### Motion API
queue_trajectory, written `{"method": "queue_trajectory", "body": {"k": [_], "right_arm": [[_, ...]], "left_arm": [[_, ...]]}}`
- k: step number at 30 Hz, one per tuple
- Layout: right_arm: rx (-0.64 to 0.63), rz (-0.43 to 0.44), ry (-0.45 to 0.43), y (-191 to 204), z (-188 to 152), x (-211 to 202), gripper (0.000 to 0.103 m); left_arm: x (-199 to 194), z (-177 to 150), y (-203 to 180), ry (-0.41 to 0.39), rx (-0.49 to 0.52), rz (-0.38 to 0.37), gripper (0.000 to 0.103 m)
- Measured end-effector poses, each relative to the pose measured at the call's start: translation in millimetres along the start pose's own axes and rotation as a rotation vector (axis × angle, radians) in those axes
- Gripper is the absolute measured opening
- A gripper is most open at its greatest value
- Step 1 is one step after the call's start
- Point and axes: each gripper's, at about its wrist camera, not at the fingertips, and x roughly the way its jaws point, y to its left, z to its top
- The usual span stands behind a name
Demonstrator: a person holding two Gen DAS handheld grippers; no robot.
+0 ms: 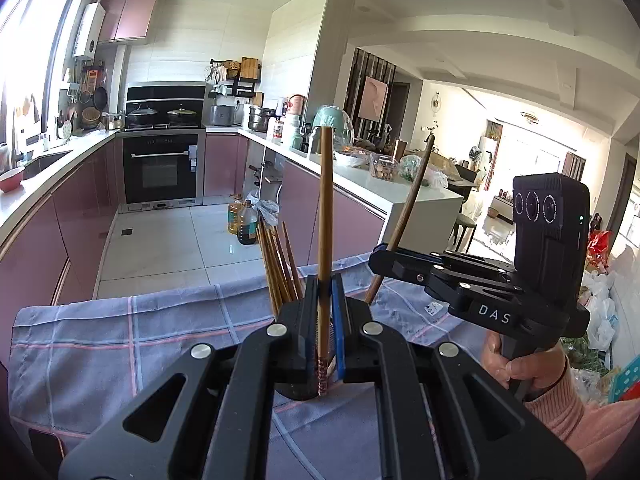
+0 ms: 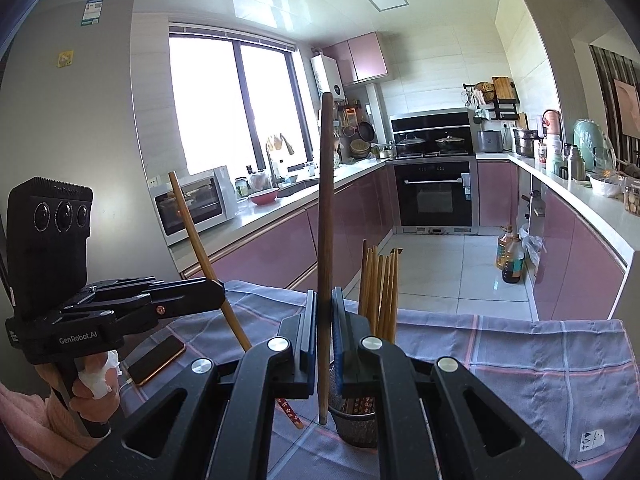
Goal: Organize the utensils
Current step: 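Carry both upright chopsticks over the mesh cup, then lower both held chopsticks into the mesh cup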
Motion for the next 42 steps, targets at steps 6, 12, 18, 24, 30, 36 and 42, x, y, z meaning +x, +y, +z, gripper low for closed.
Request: {"method": "queue_trajectory", "body": {"k": [6,12,18,24,30,36,42], "right_arm": [[-0.003,-0.005,-0.002,-1,3,0,0.006],[0.0,-0.01,-0.004,-4,6,1,0.006],[0.001,-0.019,-0.006,-3,8,3,0.006],[0.001,-0.024,-0.008,-3,8,4,0.006],[0.007,-0.035,-0.002,-4,8,9,0.006],[0.011,-0.045,0.003,-3,10,14,0.006],[0.017,-0.052,0.011,-4,9,20,0.006]], "left_arm": [[-3,6,-2,-0.012,0.003,0.0,0.008],[3,17,-4,-0.023,0.011,0.004,0.008],[7,22,-3,-0.028,0.006,0.008,0.008],[12,25,-4,-0.036,0.001,0.013,0.008],[17,23,-5,-0.028,-0.009,0.01,0.008],[18,25,-3,-0.029,-0.016,0.009,0.008],[22,24,-2,-0.016,-0.018,0.016,0.008]]}}
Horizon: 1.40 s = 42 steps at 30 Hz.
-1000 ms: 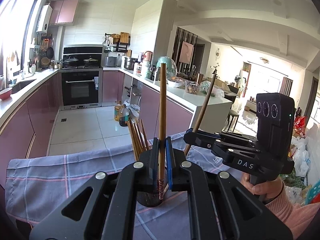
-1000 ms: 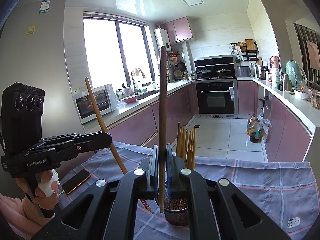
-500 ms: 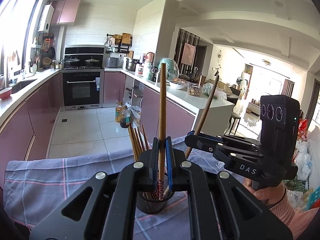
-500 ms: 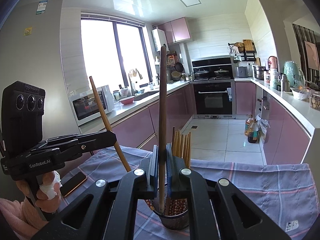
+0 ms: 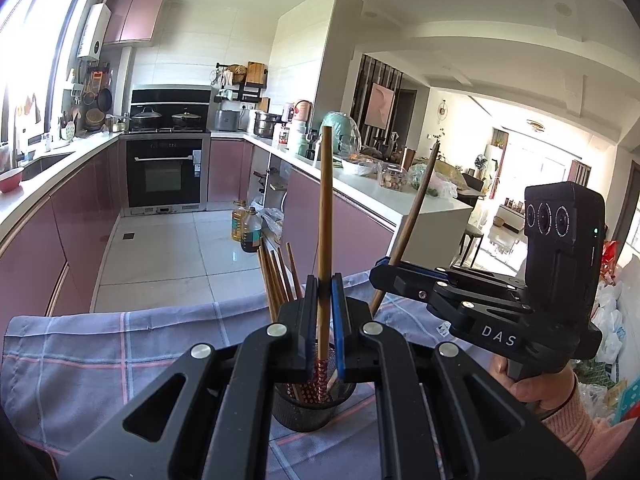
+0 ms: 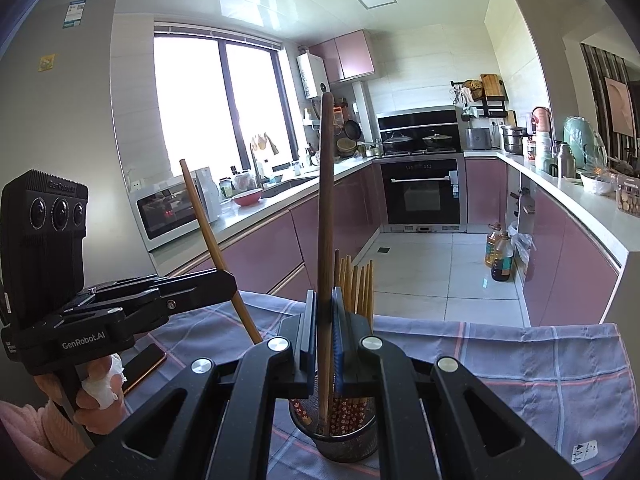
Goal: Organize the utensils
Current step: 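Lower both held chopsticks into the mesh cup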
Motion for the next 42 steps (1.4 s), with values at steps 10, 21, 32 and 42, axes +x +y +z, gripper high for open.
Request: {"method": "queue_trajectory", "body": {"k": [10,21,32,42], "right_arm": [[0.011,-0.008,0.014,-5,-1,6,0.006],[0.024,-0.017,0.027,-9,-2,13,0.006],[0.028,-0.02,0.045,-12,-5,19,0.006],[0.032,-0.017,0.066,-14,-9,24,0.006]], "left_arm": [[10,0,0,0.02,-0.005,0.013,0.008],[16,-3,-1,0.041,-0.01,0.01,0.008],[20,-7,0,0.068,-0.017,0.001,0.008],[29,-7,-3,0.09,-0.019,-0.002,0.008]]}}
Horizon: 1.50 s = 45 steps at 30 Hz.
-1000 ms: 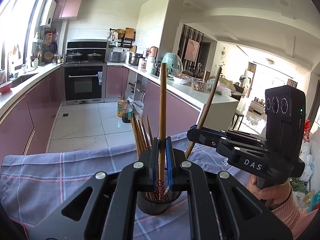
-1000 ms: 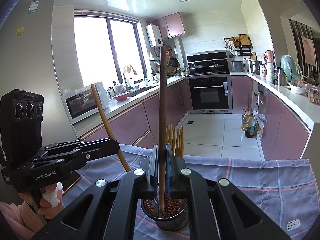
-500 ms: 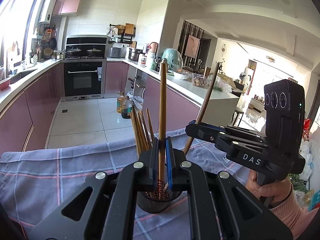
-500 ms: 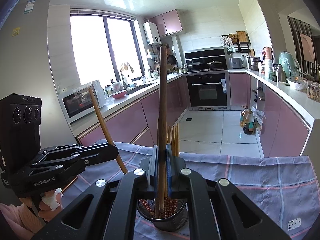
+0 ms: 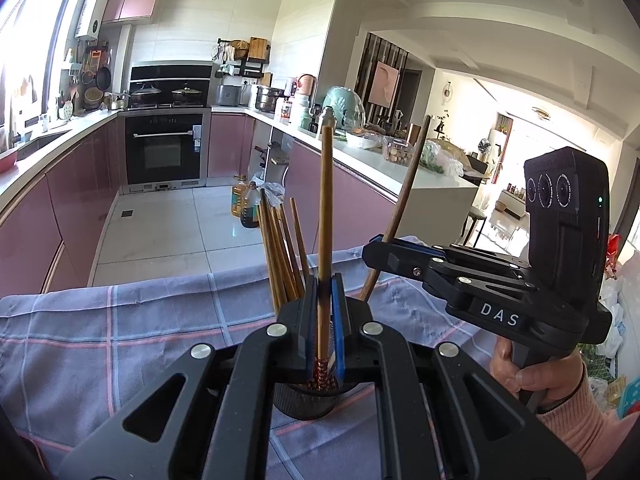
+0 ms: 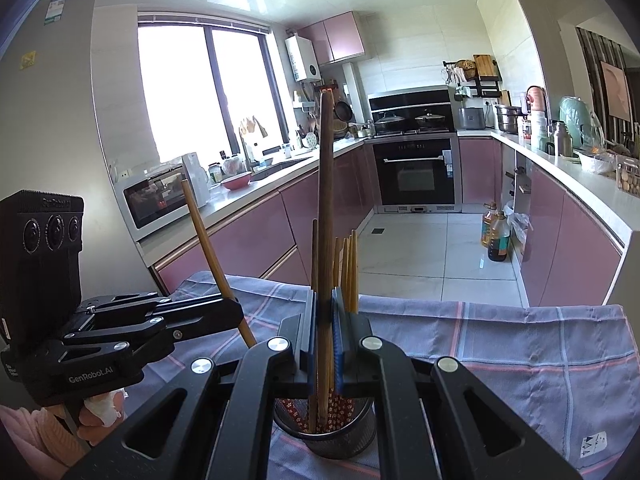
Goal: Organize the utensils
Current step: 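Lower both held chopsticks into the mesh cup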
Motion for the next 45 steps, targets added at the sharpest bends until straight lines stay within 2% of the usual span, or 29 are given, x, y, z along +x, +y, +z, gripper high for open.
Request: {"method": "queue_trajectory", "body": {"k": [23,34,45], "right_arm": [[-0.018,0.002,0.058,6,-15,16,0.006],[-0.018,0.002,0.113,5,-21,37,0.006],[0.017,0.01,0.121,-1,-21,45,0.006]], "left_arm": [[17,-13,4,0.062,-0.002,0.006,0.008],[37,-18,11,0.104,-0.004,0.019,0.008],[55,-24,22,0.125,-0.025,0.025,0.008]]}}
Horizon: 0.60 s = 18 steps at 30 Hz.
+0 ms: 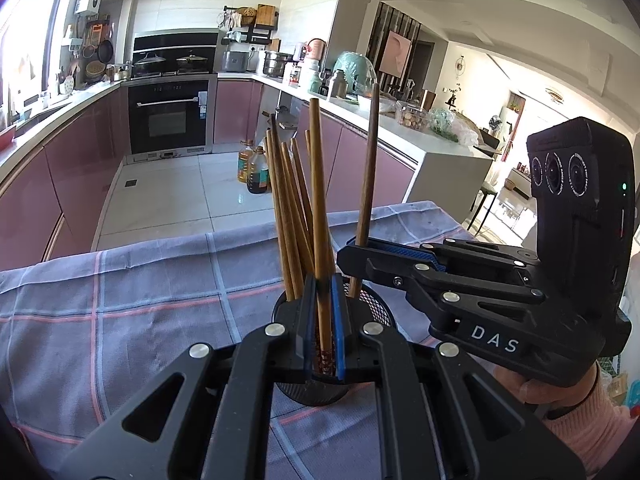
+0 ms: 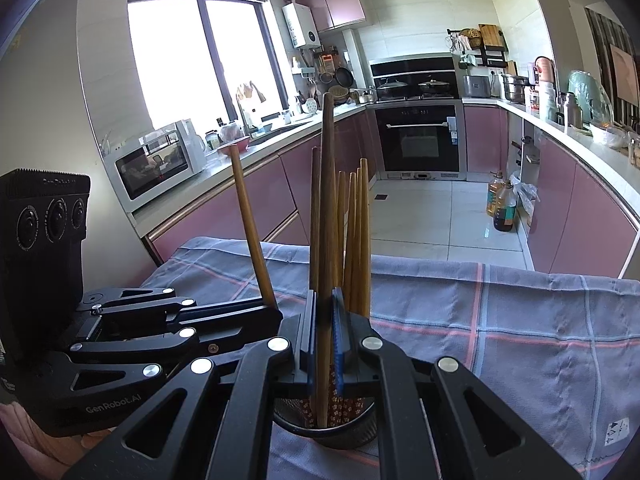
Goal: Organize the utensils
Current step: 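Lower both held chopsticks into the mesh cup, then open both grippers and pull them back from the cup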
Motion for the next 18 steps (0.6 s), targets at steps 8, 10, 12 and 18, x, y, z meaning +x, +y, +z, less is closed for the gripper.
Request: {"method": "queue_trajectory", "body": {"k": [8,10,12,18], "right_arm": [[0.02,-0.001,0.002,-3,-3,0,0.008],[0.021,-0.002,0.001,-2,-4,-1,0.008],[0.022,0.0,-0.001,-3,-5,-2,0.008],[0.016,0.004,-0.012,1,-11,-11,0.02]], "left_arm": [[6,-5,6,0.004,-0.004,-0.002,0.008],[5,-8,8,0.003,-0.004,-0.003,0.01],[5,-8,8,0.004,-0.005,-0.005,0.01],[-4,-15,12,-0.018,-0.014,-0.002,0.026]]}}
